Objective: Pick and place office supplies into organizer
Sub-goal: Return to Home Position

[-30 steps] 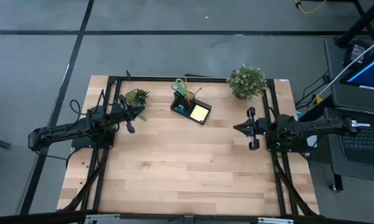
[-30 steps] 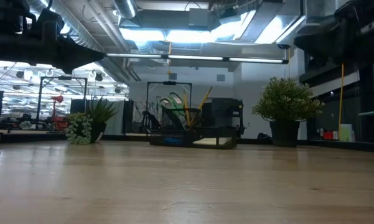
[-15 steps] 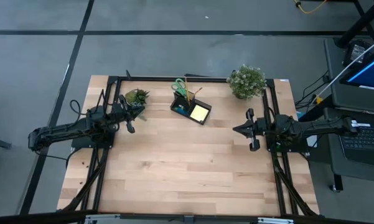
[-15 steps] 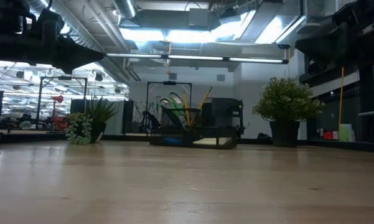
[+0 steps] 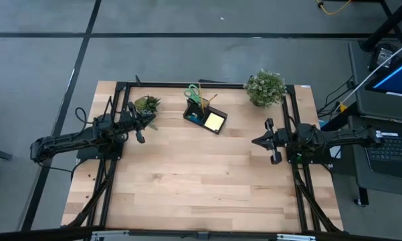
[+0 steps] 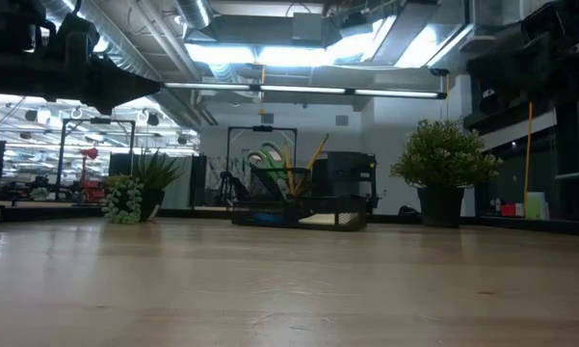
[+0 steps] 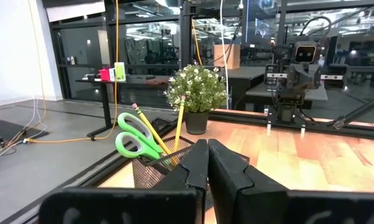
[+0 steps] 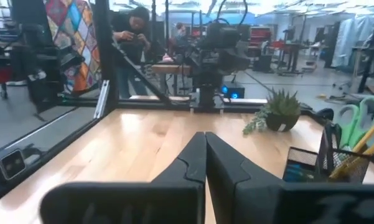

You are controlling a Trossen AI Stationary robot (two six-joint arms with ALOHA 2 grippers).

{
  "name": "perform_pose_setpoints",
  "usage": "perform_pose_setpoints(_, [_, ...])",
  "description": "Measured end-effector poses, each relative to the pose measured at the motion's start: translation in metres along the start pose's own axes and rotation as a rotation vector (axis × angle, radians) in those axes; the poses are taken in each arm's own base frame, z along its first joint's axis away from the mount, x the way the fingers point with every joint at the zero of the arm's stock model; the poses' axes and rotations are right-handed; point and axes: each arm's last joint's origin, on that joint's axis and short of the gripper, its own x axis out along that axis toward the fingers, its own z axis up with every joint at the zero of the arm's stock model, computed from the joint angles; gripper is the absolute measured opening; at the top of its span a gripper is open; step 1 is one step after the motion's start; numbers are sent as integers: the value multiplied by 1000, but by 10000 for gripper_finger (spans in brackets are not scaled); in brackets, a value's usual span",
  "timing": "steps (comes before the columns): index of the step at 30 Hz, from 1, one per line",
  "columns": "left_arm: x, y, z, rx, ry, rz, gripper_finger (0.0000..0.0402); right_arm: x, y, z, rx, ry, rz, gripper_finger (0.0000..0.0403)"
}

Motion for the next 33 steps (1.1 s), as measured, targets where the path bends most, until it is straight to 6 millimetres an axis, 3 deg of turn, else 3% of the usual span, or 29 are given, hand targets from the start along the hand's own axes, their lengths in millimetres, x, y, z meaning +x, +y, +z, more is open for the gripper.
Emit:
perform_pose_setpoints(16, [0,0,0,1,3,0,8,-19,-1,2,-34,-33,40,10])
perform_pose_setpoints(33, [0,0,0,0,3,0,7,-19,-1,-4,-52,26,42,10])
